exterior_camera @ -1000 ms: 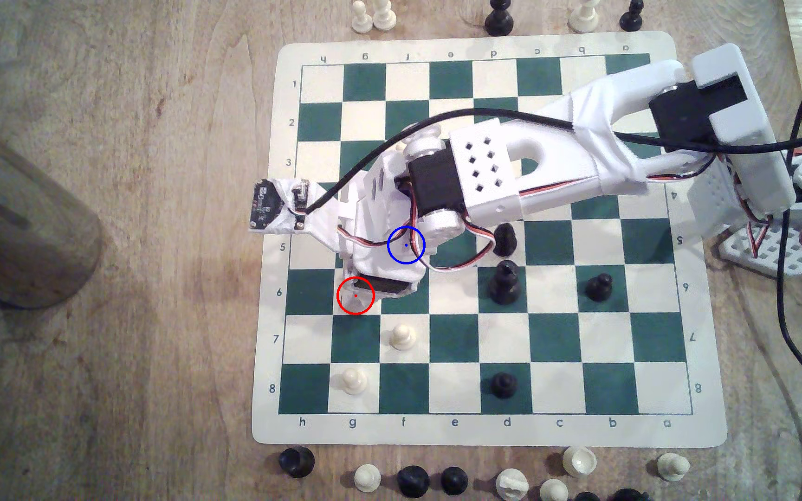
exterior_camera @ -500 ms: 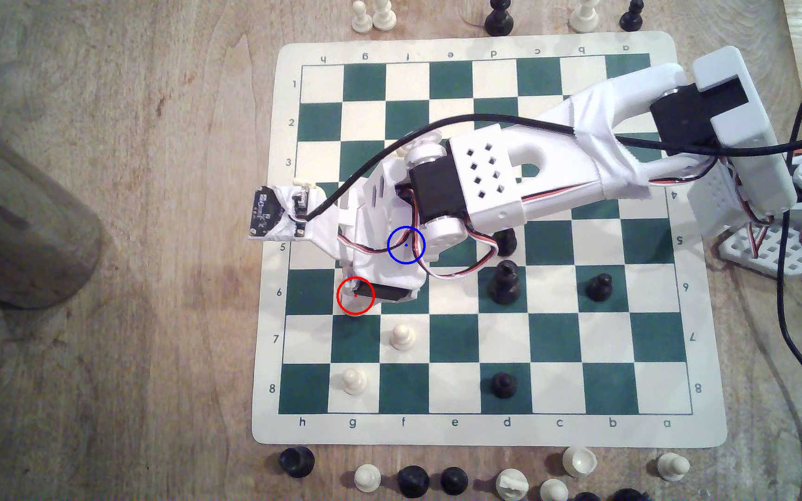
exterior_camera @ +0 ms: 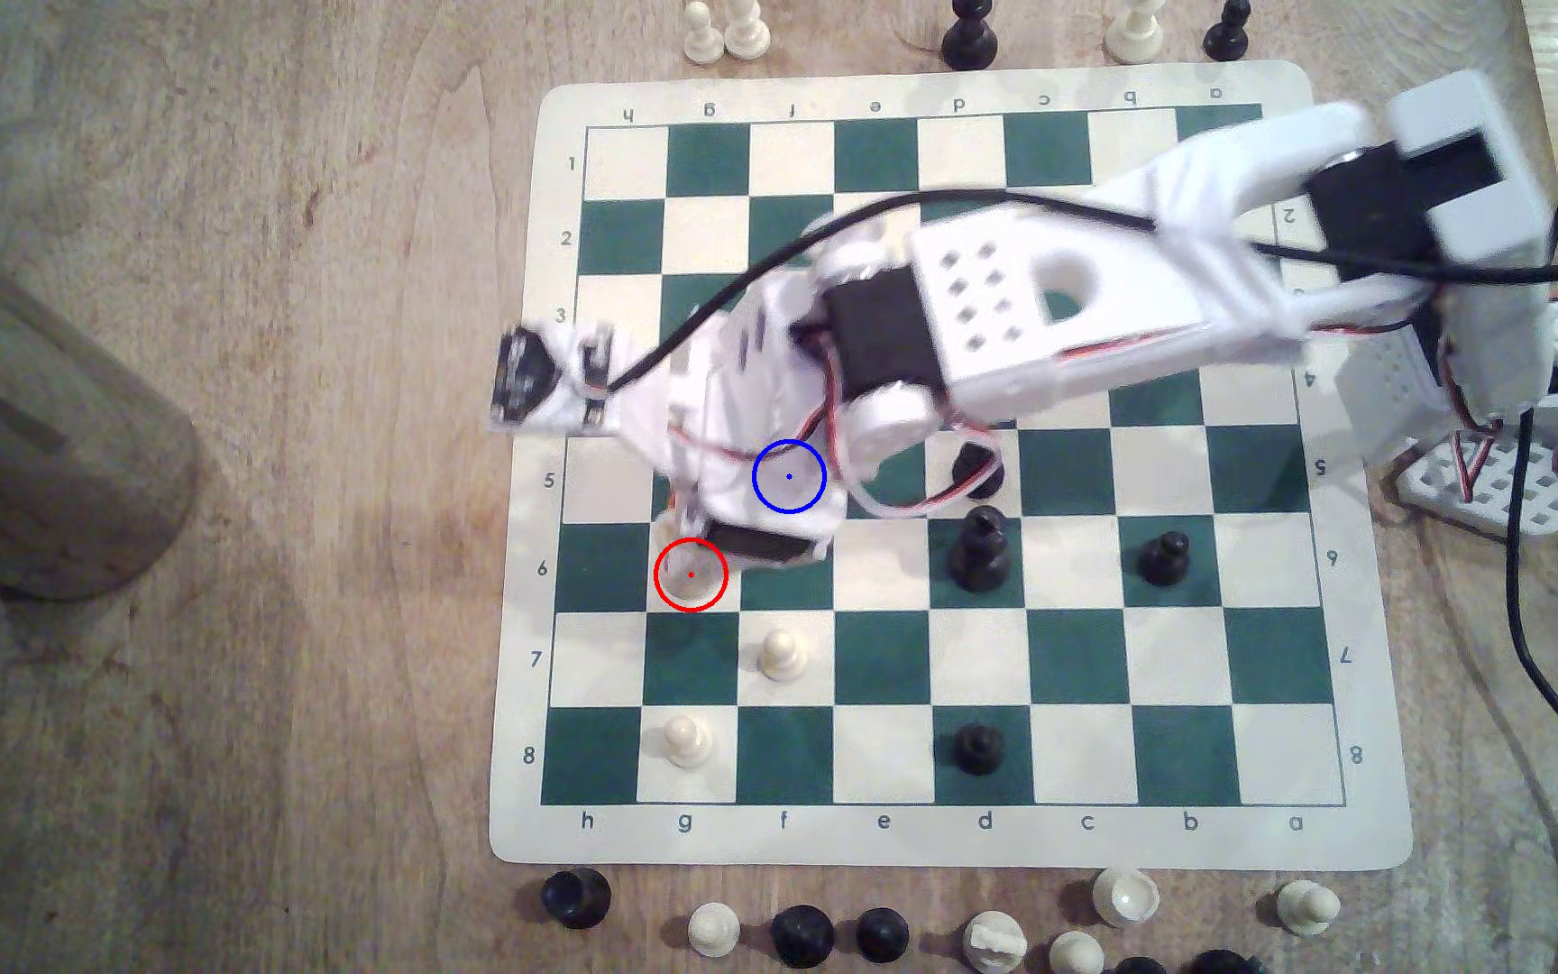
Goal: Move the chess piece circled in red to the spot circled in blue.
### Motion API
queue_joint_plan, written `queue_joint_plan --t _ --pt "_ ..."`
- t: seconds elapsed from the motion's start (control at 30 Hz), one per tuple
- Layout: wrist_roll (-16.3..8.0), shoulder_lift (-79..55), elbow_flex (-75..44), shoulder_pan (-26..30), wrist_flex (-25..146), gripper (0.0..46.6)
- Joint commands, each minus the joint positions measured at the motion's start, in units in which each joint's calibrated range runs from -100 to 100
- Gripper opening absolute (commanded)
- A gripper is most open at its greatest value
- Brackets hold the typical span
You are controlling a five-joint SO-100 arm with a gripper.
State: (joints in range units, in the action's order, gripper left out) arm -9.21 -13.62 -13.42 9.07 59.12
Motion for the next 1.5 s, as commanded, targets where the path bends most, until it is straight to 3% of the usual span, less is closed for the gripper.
queue_joint_plan --t 0.0,0.57,1.47 --pt "-0.24 15.82 -0.18 -0.19 1.56 0.3" --pt "1.12 23.21 25.48 -6.69 -8.67 0.3" --pt "1.95 15.74 31.83 -7.31 -13.91 0.3"
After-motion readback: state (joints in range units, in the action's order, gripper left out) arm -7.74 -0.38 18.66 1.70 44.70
